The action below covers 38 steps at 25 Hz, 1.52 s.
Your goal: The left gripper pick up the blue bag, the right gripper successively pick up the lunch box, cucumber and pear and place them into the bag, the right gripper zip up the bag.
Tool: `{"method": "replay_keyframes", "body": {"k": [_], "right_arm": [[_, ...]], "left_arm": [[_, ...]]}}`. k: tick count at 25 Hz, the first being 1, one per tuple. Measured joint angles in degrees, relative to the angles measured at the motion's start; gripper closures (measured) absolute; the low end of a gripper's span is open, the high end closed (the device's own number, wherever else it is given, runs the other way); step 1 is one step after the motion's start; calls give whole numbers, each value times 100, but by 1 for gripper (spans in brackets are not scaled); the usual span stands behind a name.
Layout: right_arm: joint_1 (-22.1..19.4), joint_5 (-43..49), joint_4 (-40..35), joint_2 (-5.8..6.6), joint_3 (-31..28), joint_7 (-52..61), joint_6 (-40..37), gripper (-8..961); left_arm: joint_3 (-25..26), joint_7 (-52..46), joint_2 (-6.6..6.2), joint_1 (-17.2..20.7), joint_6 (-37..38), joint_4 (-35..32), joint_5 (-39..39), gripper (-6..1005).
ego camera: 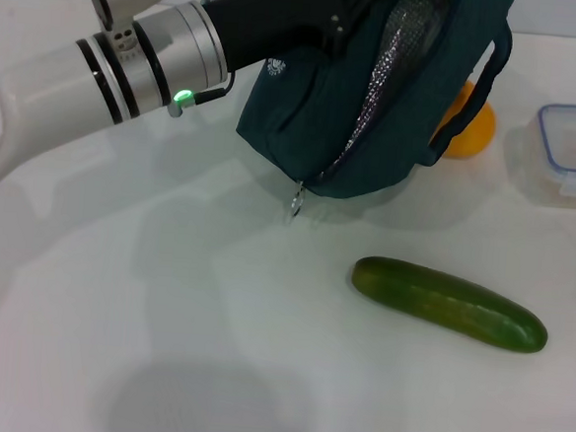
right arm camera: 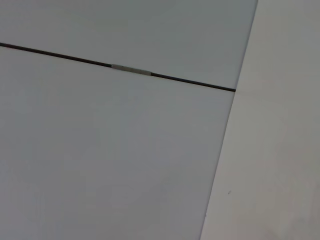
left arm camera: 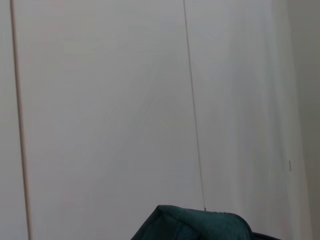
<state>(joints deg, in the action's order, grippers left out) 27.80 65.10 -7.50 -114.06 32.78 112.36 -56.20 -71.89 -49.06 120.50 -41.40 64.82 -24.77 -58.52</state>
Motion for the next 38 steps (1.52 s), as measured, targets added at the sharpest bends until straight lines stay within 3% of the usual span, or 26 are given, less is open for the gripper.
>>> {"method": "replay_keyframes", "body": {"k": [7, 24, 34, 38], "right_arm": [[63, -13, -14, -36, 87, -52, 94, 774], [433, -15, 73, -203, 591, -462, 85, 820], [138, -642, 81, -176, 480, -1942, -643, 847], [12, -661, -79, -142, 454, -2340, -707, 854]], "left_arm": [[0, 2, 0, -4, 1, 0, 13, 953], [-130, 72, 0, -4, 13, -2, 123, 954], [-151, 206, -20, 79, -40, 38, 552, 954], [-150, -699, -81, 107, -496, -354, 407, 954]]}}
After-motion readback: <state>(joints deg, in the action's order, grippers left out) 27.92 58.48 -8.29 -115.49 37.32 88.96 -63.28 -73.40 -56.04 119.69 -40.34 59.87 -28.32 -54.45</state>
